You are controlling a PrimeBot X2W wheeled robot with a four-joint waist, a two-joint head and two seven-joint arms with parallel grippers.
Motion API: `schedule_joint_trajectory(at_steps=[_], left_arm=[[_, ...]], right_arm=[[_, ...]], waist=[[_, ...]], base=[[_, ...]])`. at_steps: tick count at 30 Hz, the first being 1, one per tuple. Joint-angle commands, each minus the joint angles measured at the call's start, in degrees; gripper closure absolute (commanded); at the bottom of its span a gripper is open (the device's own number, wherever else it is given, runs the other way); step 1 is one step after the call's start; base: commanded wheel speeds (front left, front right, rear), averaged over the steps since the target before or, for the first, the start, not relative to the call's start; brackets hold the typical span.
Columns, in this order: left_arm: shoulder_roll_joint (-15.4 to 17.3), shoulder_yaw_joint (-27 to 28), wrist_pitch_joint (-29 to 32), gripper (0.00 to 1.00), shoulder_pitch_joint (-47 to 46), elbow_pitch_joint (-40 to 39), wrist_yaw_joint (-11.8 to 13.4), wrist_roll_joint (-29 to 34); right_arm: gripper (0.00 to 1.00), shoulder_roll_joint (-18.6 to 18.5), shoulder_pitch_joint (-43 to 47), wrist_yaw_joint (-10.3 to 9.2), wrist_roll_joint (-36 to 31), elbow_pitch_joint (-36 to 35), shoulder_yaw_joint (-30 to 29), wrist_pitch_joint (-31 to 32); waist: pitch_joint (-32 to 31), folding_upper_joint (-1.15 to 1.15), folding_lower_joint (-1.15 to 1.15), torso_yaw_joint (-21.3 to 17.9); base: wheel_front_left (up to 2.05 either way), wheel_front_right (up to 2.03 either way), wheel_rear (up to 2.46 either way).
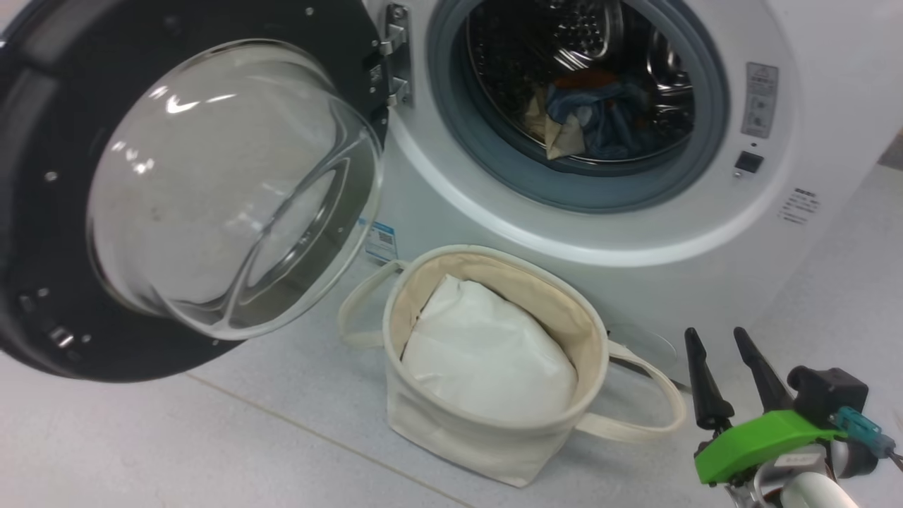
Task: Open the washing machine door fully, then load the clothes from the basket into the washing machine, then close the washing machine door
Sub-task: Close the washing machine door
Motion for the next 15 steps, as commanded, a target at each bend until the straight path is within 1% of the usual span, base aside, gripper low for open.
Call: schedule_joint_trajectory(at_steps=[1,2,3,4,6,10,15], left_arm=[[1.41,-1.25,3.77,1.0,-2.01,-0.54,-0.95,-0.45],[1.17,-1.42,5.13,1.0,-2.16,-0.35,-1.16,-0.76],[1.17,-1.42,5.13,1.0,-2.16,-0.35,-1.16,-0.76],[0.37,-1.97,7.39,1.0,-2.44,-0.11,-1.48,-1.15],[-0.05,-2.47,8.58,1.0,-2.49,-0.07,-1.64,-1.15],[-1.86,-4.08,13.52,1.0,-2.54,-0.36,-2.18,-1.62],[-4.82,-5.78,19.76,1.0,-1.98,-2.57,-2.57,-2.96]], right_arm=[[0.0,-1.28,-2.5,0.42,-0.28,-1.69,0.42,-0.71],[0.0,-1.13,-2.45,0.42,-0.24,-1.74,0.33,-0.71],[0.0,-1.13,-2.45,0.42,-0.24,-1.74,0.33,-0.71],[0.0,-0.79,-2.32,0.42,-0.18,-1.73,0.13,-0.71],[0.0,-0.57,-2.3,0.42,-0.14,-1.68,0.16,-0.71],[0.0,0.33,-2.25,0.42,0.09,-1.35,0.35,-0.71],[0.0,1.28,-1.81,0.42,0.24,-0.72,-0.09,-0.71]], waist=[[-0.33,0.0,0.0,1.1],[-0.4,0.0,0.0,1.55],[-0.4,0.0,0.0,1.55],[-0.57,0.0,0.0,2.67],[-0.6,0.0,0.0,3.2],[-1.24,0.0,0.0,5.1],[-2.35,0.0,0.0,6.94]], base=[[0.0,0.0,0.0],[0.0,0.0,0.0],[0.0,0.0,0.0],[0.0,0.0,0.0],[0.0,0.0,0.0],[0.0,0.0,0.0],[0.0,0.0,0.0]])
